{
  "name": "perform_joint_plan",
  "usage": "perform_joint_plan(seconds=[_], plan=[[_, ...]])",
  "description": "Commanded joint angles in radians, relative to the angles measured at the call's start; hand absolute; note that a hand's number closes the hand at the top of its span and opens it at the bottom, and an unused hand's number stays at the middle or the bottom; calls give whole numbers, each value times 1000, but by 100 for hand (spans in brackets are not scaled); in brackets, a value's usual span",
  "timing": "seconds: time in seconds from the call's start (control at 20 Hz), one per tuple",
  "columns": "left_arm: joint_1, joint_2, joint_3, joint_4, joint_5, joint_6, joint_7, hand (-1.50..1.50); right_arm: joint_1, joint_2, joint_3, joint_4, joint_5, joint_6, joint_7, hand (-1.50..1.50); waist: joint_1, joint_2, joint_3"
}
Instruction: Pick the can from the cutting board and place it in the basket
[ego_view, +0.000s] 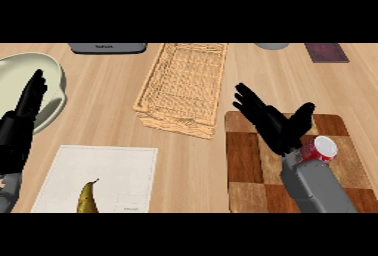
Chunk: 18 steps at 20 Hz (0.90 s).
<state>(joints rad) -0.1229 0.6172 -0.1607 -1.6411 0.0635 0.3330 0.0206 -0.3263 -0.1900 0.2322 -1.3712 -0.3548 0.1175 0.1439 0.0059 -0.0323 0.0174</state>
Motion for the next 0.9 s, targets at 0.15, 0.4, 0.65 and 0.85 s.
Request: perform_joint_plan(seconds=[0.15, 0.4, 0.65, 0.85], plan=[[-40, 3, 9, 25, 29, -83, -37, 0, -102, -94, 26, -111, -148, 343, 29, 150, -10, 32, -18], [-28, -36, -16, 12, 74, -111, -3, 0, 99, 89, 104, -218, -394, 334, 103, 150, -43, 21, -18], [-41, -87, -14, 129, 67, -137, -83, 0, 202, -65, 137, -627, -98, 180, 118, -150, -52, 25, -20], [-20, -70, -22, 74, 66, -142, -52, 0, 8, -223, -4, -672, 78, 146, 209, -150, -34, 17, -22]])
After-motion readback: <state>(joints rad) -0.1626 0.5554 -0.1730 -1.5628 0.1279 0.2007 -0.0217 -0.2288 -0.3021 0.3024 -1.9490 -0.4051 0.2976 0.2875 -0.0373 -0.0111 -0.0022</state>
